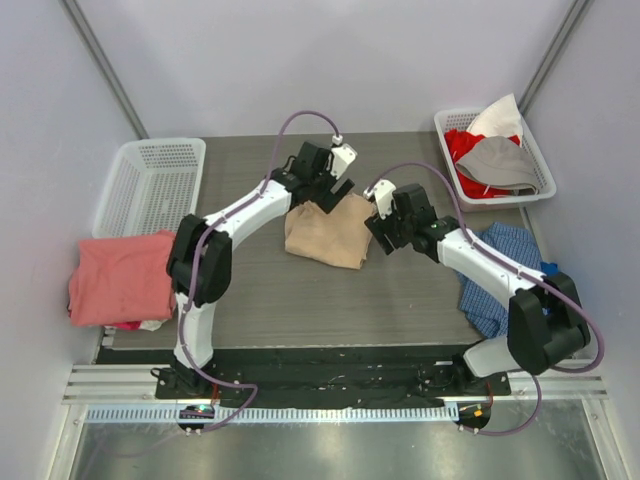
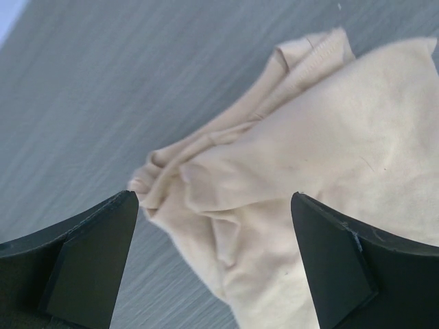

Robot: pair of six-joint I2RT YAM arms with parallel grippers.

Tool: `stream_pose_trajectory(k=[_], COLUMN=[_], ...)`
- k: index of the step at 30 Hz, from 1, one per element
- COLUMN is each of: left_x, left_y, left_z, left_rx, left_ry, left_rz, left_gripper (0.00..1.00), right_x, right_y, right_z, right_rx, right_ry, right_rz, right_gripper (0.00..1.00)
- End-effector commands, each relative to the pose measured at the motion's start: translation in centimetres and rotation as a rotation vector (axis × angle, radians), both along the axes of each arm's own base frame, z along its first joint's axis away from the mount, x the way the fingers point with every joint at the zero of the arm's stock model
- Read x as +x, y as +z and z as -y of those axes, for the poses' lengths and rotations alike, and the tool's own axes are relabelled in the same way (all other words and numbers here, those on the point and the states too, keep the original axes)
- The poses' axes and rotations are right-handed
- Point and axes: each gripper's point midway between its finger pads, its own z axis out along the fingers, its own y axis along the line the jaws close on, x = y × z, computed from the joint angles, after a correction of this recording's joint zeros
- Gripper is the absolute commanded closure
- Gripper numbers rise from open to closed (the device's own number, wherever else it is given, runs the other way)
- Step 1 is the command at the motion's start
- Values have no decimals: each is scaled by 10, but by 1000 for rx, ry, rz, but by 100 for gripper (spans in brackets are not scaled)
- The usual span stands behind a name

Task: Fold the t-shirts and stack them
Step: Smooth out wrinkles on the folded tshirt, then put the neatly folded tshirt into the corner of the board with the left arm

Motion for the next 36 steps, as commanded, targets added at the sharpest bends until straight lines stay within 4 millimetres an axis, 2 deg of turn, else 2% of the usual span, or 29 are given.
stream_pose_trajectory(k=[1, 2, 4, 6, 8, 9, 10, 12, 14, 15, 18, 20, 21, 27, 28, 34, 35, 36], left_x=[16, 15, 19, 20, 15, 16, 13, 9, 5, 2, -9, -30, -30, -39, -38, -34, -36, -33], left_y=[42, 39, 35, 29, 22, 22, 20, 14, 14, 12, 11, 1, -2, -11, -21, -36, -47, -44], left_z=[-21, -26, -38, -53, -61, -71, -73, -88, -91, -99, -97, -97, -97, -98, -102, -114, -114, -112], left_rx=[-4, 2, 5, 9, 0, -7, -23, -41, -73, -77, -131, -205, -225, -378, -388, -417, -418, -426], left_ry=[49, 54, 73, 96, 101, 114, 106, 129, 115, 120, 70, 34, 33, 7, 19, 36, 40, 27], left_rz=[128, 121, 109, 86, 43, 27, 6, -51, -81, -106, -192, -354, -378, -555, -594, -673, -715, -715], left_gripper=[0, 0, 0, 0, 0, 0, 0, 0, 0, 0, 0, 0, 0, 0, 0, 0, 0, 0], right_x=[28, 29, 37, 42, 49, 51, 56, 58, 65, 66, 74, 84, 86, 98, 99, 101, 100, 100], right_y=[27, 19, 22, 16, 21, 14, 20, 12, 15, 13, 4, -8, -20, -37, -42, -41, -41, -41], right_z=[-23, -27, -35, -44, -53, -58, -63, -70, -76, -78, -84, -91, -92, -94, -96, -99, -99, -99], right_rx=[57, 51, 52, 38, 30, 13, 11, -13, -21, -24, -48, -75, -91, -129, -135, -130, -126, -125], right_ry=[16, 27, 41, 55, 65, 76, 81, 95, 102, 106, 118, 140, 143, 150, 155, 161, 162, 163], right_rz=[64, 45, 57, 50, 68, 56, 74, 64, 77, 74, 61, 48, 27, 13, 7, 8, 8, 6], right_gripper=[29, 29, 29, 29, 29, 29, 29, 29, 29, 29, 30, 29, 29, 30, 30, 30, 30, 30])
